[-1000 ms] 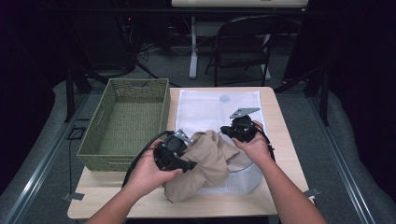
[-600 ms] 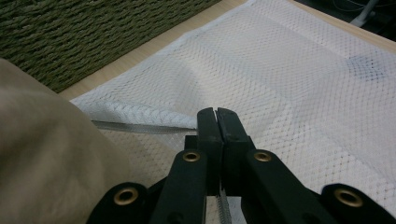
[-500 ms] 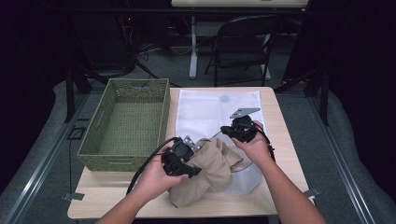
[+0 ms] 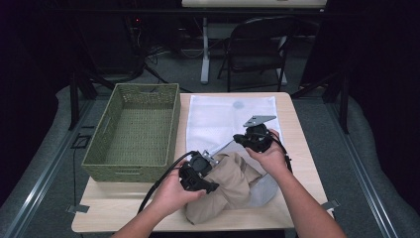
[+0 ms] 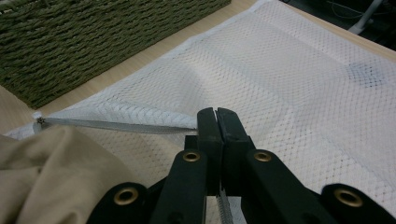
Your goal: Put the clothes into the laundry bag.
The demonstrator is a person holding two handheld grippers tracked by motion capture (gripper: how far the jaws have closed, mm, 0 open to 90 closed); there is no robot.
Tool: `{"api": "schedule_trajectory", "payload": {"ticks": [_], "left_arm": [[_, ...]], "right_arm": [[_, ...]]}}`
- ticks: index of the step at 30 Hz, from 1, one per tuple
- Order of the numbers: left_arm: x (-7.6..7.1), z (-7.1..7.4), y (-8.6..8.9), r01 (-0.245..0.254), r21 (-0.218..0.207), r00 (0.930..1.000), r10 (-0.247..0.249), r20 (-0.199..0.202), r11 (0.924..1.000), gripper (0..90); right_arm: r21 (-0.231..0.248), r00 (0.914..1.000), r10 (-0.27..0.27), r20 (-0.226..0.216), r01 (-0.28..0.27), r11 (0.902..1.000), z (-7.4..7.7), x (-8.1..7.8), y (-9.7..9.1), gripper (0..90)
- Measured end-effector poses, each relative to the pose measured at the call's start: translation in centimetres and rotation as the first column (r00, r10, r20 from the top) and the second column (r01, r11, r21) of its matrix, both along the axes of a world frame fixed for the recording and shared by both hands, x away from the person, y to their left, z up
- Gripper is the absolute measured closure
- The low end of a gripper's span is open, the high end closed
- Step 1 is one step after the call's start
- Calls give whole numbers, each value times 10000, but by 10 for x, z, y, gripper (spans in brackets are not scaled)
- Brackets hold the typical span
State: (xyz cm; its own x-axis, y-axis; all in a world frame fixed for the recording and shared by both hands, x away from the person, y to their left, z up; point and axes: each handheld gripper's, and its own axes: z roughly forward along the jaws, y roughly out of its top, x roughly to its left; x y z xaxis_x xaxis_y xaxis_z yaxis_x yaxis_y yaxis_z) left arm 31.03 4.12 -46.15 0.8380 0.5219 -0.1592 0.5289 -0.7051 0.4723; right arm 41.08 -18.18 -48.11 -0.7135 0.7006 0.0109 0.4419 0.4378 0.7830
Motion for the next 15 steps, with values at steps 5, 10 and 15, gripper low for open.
{"api": "schedule_trajectory", "payload": {"ticks": [5, 10, 15], "left_arm": [[3, -4, -3, -32, 96, 10000, 32, -5, 9999, 612], [5, -5, -4, -140, 30, 9999, 140, -96, 9999, 612], [7, -8, -6, -167, 72, 9997, 168, -157, 9998, 612]], "right_arm": [[-12, 10000, 50, 82, -50, 10000, 2, -3, 2, 891], [-13, 9997, 108, 198, -108, 9999, 4, -7, 2, 891], [-37, 9989, 216, 414, -214, 9998, 9, -14, 3, 891]]}}
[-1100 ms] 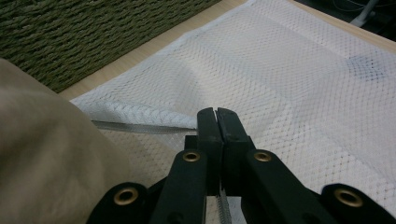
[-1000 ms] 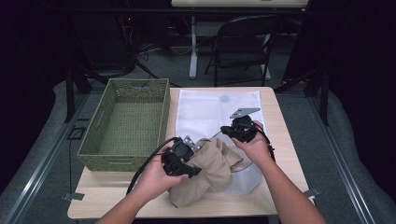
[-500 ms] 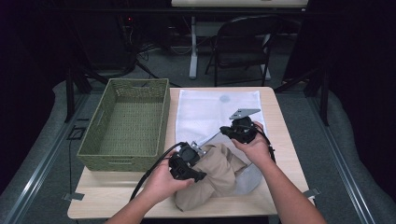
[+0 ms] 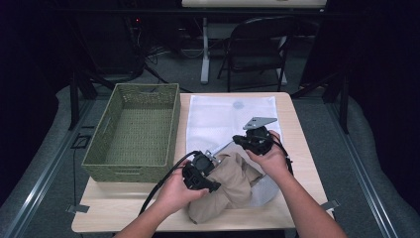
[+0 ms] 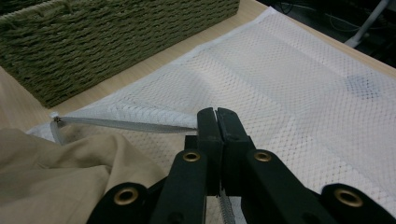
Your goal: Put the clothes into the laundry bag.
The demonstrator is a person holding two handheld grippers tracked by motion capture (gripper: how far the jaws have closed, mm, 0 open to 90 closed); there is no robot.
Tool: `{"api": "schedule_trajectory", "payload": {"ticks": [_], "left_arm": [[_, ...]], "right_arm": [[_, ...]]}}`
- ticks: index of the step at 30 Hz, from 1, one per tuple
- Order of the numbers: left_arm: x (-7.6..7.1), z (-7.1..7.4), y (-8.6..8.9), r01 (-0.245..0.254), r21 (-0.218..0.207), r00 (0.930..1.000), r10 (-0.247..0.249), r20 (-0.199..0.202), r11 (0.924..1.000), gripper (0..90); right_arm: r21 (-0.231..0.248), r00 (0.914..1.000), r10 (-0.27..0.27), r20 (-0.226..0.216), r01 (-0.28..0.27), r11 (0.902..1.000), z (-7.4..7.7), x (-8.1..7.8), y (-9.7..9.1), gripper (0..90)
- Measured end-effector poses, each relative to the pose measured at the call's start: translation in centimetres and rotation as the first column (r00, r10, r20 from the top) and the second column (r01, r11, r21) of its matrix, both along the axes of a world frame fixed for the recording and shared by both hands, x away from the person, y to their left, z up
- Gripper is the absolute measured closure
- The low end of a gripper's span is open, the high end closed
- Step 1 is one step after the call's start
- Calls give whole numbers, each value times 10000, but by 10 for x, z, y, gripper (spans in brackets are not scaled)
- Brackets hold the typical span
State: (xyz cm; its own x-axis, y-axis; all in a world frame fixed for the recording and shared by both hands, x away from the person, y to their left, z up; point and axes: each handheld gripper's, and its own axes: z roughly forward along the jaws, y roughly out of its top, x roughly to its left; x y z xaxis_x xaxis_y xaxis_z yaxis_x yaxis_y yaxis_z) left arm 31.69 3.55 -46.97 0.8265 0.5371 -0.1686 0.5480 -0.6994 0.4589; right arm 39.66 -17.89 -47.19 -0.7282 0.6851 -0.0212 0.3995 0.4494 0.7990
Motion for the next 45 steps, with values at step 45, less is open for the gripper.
{"api": "schedule_trajectory", "payload": {"ticks": [45], "left_arm": [[24, 0, -15, -1320, -201, 9912, 1322, 84, 9910, 613]], "right_arm": [[89, 9940, 62, 1096, -72, 9999, 19, -36, -2, 892]]}}
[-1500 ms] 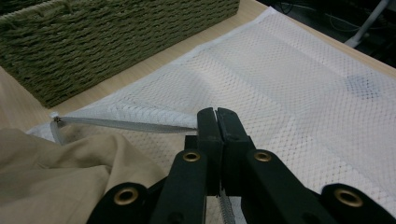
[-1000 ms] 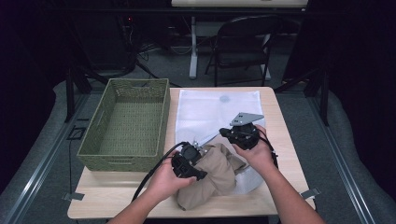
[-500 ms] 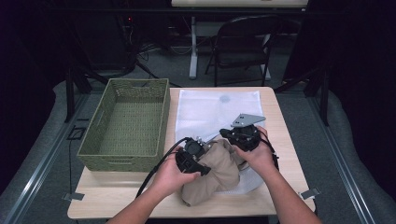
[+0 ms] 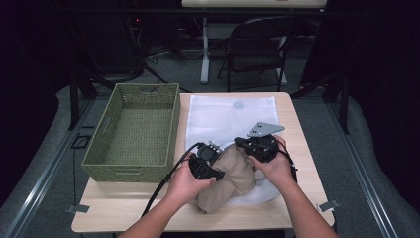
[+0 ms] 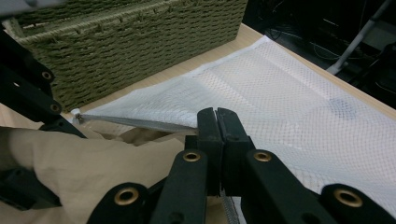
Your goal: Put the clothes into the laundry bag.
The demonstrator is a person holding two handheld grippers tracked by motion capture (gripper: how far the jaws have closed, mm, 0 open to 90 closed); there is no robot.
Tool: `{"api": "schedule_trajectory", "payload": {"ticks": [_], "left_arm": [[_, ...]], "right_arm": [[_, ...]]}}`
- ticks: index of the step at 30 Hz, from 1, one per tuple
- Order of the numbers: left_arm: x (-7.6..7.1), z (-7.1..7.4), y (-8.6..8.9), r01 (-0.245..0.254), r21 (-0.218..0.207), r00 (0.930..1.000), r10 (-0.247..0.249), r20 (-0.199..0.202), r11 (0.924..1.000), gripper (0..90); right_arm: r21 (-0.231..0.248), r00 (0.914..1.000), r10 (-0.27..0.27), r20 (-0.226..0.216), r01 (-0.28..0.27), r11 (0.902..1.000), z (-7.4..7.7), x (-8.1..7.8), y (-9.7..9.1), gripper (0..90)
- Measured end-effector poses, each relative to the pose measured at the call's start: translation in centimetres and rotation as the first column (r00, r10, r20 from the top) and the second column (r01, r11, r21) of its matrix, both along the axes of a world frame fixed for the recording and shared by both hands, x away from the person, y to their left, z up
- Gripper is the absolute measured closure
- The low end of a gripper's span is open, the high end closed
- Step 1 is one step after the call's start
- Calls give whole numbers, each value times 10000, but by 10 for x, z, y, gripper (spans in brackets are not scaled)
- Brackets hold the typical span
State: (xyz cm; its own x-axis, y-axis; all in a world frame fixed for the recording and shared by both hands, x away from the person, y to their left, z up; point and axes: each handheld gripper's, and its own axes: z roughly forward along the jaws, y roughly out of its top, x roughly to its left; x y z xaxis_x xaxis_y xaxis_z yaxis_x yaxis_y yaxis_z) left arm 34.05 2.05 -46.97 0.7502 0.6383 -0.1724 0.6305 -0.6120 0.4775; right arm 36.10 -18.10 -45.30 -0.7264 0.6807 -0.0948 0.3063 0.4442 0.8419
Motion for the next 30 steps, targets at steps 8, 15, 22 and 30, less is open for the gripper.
{"api": "schedule_trajectory", "payload": {"ticks": [8, 15, 22, 30], "left_arm": [[7, -3, -1, -448, -256, 9989, 451, 103, 9987, 613], [10, -8, -4, -799, -202, 9960, 806, 390, 9966, 612], [11, -16, -10, -1025, -175, 9929, 1034, 587, 9946, 612], [14, -26, -14, -1185, -211, 9907, 1196, 652, 9927, 610]], "right_arm": [[94, 10000, 1, 45, -2, 10000, 0, -2, 0, 892], [72, 9999, -55, 107, 54, 10000, -5, -4, 1, 892], [75, 9999, -29, 136, 28, 10000, -6, -6, 5, 892], [118, 9999, -80, 137, 79, 9999, -7, -7, 5, 892]]}}
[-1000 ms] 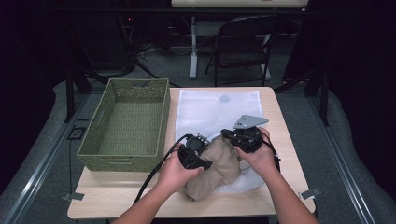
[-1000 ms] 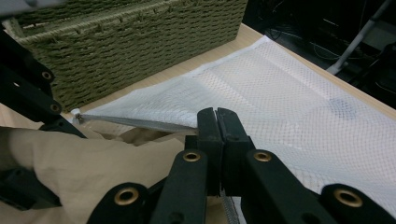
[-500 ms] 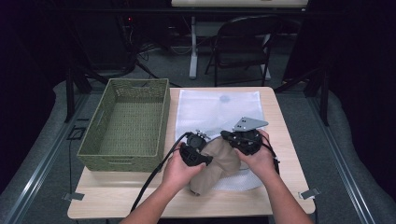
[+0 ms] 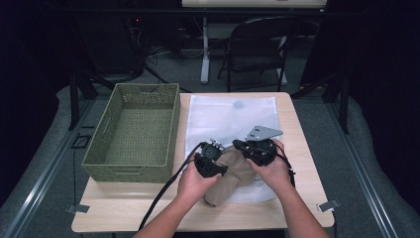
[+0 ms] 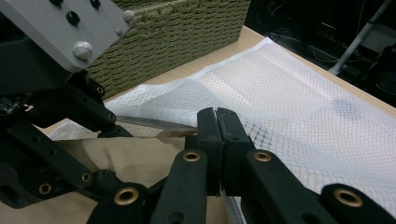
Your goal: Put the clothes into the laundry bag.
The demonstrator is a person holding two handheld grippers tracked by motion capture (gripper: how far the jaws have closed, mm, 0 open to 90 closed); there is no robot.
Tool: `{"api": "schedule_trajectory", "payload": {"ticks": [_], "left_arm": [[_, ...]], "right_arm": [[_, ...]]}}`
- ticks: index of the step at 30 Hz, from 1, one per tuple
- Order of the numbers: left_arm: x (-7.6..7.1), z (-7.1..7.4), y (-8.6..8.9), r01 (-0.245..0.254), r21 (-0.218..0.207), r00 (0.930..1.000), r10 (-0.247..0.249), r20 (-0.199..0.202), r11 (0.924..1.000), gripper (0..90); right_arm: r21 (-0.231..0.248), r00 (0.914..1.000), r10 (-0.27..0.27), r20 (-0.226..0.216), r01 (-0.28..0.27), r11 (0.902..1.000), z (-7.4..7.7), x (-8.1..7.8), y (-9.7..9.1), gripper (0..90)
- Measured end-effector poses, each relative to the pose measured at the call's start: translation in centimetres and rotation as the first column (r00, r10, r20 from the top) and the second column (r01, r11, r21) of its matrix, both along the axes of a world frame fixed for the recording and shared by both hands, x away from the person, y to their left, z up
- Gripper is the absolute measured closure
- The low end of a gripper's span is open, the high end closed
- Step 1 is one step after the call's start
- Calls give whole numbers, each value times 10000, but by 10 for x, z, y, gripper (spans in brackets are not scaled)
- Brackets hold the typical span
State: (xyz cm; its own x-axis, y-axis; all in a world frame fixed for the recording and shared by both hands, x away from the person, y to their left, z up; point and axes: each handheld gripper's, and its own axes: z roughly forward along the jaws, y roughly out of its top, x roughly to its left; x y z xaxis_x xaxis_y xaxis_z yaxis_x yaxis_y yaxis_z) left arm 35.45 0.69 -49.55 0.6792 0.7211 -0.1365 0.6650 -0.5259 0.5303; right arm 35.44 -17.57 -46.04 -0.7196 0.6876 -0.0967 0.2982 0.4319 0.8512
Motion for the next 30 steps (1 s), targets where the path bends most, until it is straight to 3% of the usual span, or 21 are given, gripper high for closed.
{"api": "schedule_trajectory", "payload": {"ticks": [8, 17, 24, 30], "left_arm": [[1, -13, -1, 34, 10, 9999, -34, -154, 10000, 598], [1, -20, -1, -20, -200, 10000, 20, 16, 9998, 528], [-2, -17, 0, -46, -545, 10000, 46, -1, 9985, 405], [-8, -8, 5, 20, -748, 9993, 7, 364, 9972, 335]], "right_arm": [[2, 10000, 12, -62, -12, 10000, -3, 0, -1, 893], [-22, 10000, 3, -90, -3, 10000, -5, 0, -1, 892], [25, 9999, -50, -102, 50, 10000, -6, 0, -2, 892], [49, 9999, -42, -149, 43, 10000, -7, 1, -2, 892]]}}
